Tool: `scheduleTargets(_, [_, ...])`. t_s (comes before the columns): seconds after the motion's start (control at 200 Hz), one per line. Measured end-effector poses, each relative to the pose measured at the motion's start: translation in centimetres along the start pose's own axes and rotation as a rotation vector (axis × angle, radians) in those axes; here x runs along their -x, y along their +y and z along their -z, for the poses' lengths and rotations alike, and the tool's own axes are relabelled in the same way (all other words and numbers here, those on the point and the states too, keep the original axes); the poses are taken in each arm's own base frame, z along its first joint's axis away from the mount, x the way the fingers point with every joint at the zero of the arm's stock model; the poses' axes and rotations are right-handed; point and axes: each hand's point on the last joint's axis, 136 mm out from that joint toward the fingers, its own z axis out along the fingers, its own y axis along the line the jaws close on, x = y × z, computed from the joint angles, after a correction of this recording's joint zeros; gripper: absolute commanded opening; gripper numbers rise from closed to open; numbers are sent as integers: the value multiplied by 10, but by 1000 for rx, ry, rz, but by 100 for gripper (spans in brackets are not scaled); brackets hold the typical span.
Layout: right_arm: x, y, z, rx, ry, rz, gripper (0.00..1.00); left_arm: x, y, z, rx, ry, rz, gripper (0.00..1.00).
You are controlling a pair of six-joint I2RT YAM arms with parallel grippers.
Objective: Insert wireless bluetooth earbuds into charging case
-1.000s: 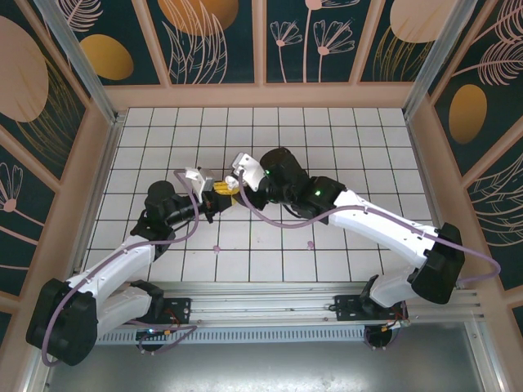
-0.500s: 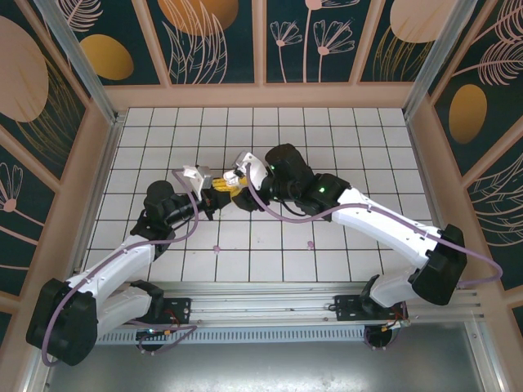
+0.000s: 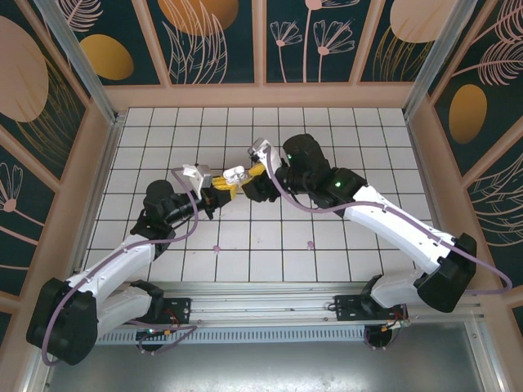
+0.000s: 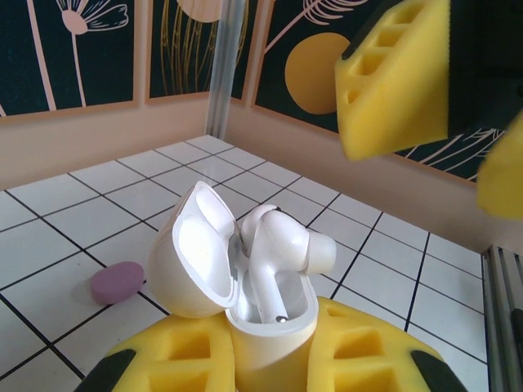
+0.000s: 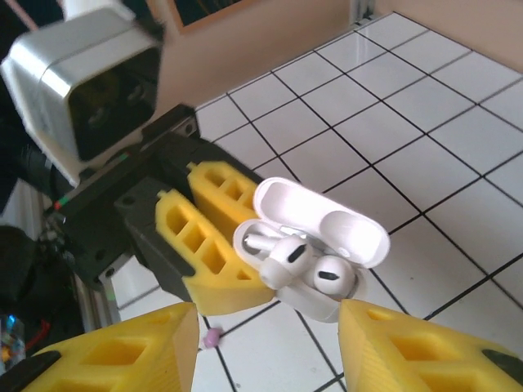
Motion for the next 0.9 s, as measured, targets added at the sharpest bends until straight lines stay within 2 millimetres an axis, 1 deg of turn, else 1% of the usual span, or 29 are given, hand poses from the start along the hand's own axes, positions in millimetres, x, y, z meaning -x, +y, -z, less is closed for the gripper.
scheduleTargets(0.155, [16,-15,8,-32,-41,-205,47,1,0,0,2,-6,-4,0])
scheduleTargets(0.25, [28,-16,10,-29,-66,-334,44,2,1,0,7,-7,-5,0])
scheduleTargets(0.315, [30,-16,9,-24,-69,-416,42,2,3,0,17,-9,-6,0])
scheduleTargets(0.465, [26,-13,2,-14,-54,-595,37,-1,6,-1,27,-1,1,0])
scheduleTargets(0.586, [24,-7,-2,1,-42,-702,35,-3,7,-2,28,3,5,0])
scheduleTargets(0.746, [16,1,-13,7,-7,-774,34,-3,7,-2,28,2,3,0])
scheduleTargets(0.896, [0,-1,-26,-33,43,-824,37,-2,7,-2,28,2,3,0])
